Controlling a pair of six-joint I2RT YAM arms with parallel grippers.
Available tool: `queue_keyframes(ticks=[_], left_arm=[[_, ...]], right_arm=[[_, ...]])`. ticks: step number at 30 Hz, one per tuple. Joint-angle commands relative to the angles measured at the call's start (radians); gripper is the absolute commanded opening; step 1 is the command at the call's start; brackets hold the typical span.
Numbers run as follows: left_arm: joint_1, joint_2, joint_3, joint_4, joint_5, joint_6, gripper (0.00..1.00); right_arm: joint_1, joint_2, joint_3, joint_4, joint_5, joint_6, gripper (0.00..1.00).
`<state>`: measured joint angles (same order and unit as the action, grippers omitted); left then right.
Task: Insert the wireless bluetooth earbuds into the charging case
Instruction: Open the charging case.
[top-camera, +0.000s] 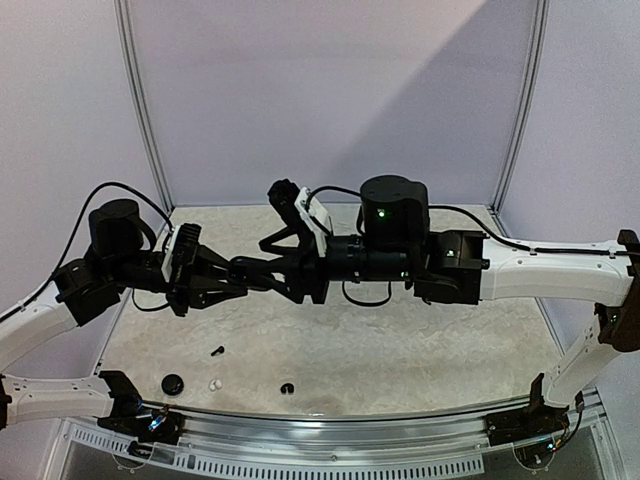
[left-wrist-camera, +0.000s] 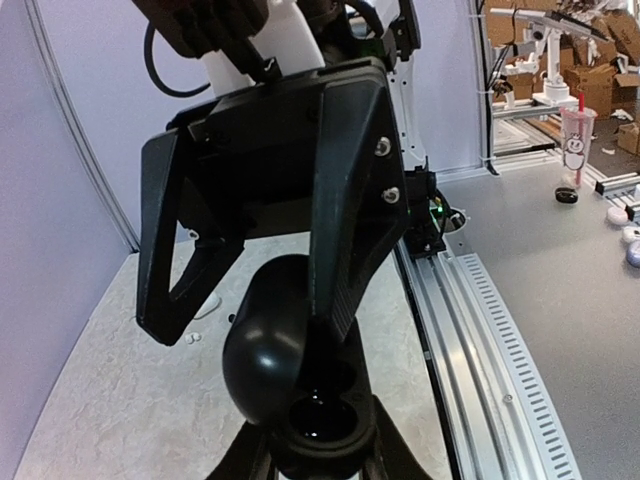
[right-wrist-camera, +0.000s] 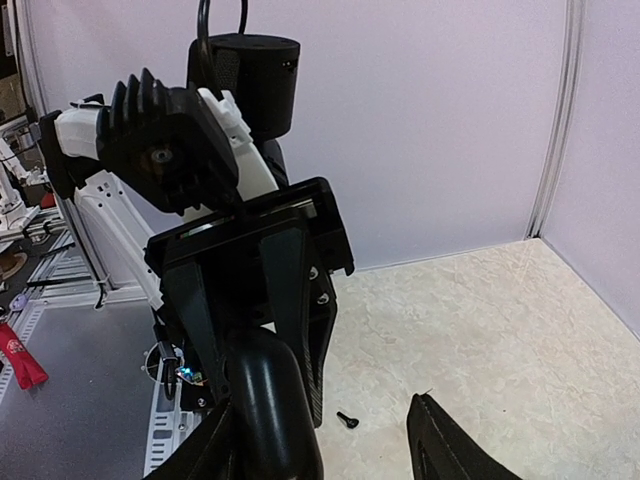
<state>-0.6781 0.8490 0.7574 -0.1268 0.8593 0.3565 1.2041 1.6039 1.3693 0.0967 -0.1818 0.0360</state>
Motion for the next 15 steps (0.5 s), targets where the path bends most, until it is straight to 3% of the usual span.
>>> queue_keyframes(ticks=[1, 10, 15], left_arm=[[-0.024, -0.019, -0.033, 0.017, 0.088, -0.024, 0.0], [-0.024, -0.042, -0.074, 0.062, 0.037, 0.162, 0.0], [-0.024, -0.044, -0.096, 0.11, 0.024, 0.243, 0.0]], right_arm=[[-0.044, -0.01, 0.003, -0.009, 0.053, 0.036, 0.57], [-0.061, 0.019, 0.023, -0.054, -0.008, 0.09, 0.56], [-0.06, 0.04, 0.024, -0.055, -0.057, 0.107, 0.51]])
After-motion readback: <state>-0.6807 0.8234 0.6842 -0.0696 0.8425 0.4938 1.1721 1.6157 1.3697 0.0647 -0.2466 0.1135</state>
